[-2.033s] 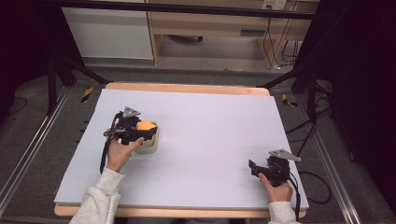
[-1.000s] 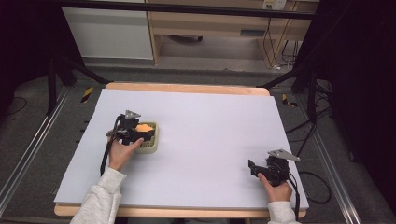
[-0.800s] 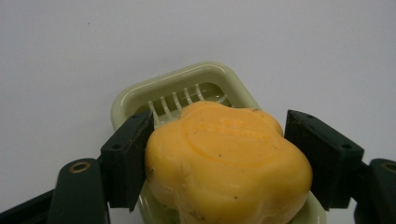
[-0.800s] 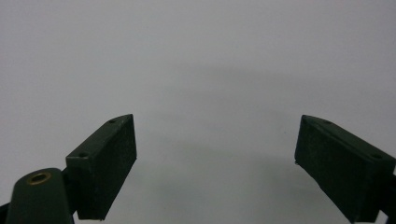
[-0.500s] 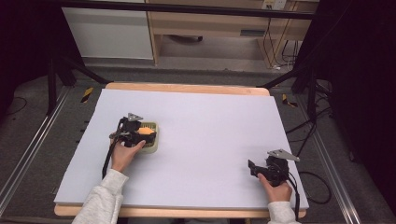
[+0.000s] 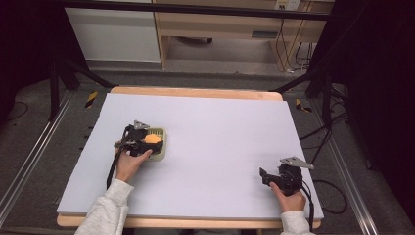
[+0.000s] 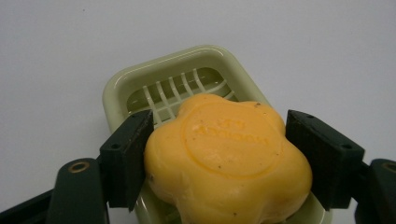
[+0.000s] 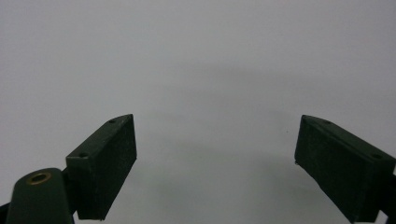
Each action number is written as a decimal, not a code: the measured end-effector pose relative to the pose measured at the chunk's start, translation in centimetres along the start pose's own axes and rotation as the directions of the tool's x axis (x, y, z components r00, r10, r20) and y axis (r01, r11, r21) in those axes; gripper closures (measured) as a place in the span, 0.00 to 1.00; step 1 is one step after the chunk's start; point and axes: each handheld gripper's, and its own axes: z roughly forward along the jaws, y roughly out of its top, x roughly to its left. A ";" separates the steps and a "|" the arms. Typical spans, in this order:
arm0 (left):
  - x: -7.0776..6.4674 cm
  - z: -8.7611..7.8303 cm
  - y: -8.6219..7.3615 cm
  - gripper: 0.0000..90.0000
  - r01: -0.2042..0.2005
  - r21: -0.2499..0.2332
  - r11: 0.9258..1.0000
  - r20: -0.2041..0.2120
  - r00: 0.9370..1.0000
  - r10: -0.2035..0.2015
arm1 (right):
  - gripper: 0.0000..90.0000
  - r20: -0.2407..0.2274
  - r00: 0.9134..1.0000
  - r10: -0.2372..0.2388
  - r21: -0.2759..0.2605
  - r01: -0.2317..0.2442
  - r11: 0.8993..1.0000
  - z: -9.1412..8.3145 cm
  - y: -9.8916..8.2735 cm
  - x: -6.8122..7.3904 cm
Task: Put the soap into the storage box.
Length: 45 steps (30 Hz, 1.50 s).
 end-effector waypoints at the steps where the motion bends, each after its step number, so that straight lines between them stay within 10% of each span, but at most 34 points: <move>1: 0.0 0.0 0.0 0.28 -0.002 0.002 1.000 0.000 1.000 0.002 | 0.15 0.000 1.000 0.000 0.001 0.000 1.000 0.0 0.0 0.0; 24: 0.2 -3.3 0.1 0.21 0.008 -0.064 0.998 0.086 0.996 -0.003 | 0.15 -0.004 1.000 0.007 0.005 -0.007 1.000 0.0 0.0 0.0; 45: 2.2 -7.1 -4.9 0.25 0.014 -0.122 0.992 0.047 0.999 -0.009 | 0.14 0.001 1.000 0.032 0.012 -0.032 0.999 -0.2 -0.2 -0.2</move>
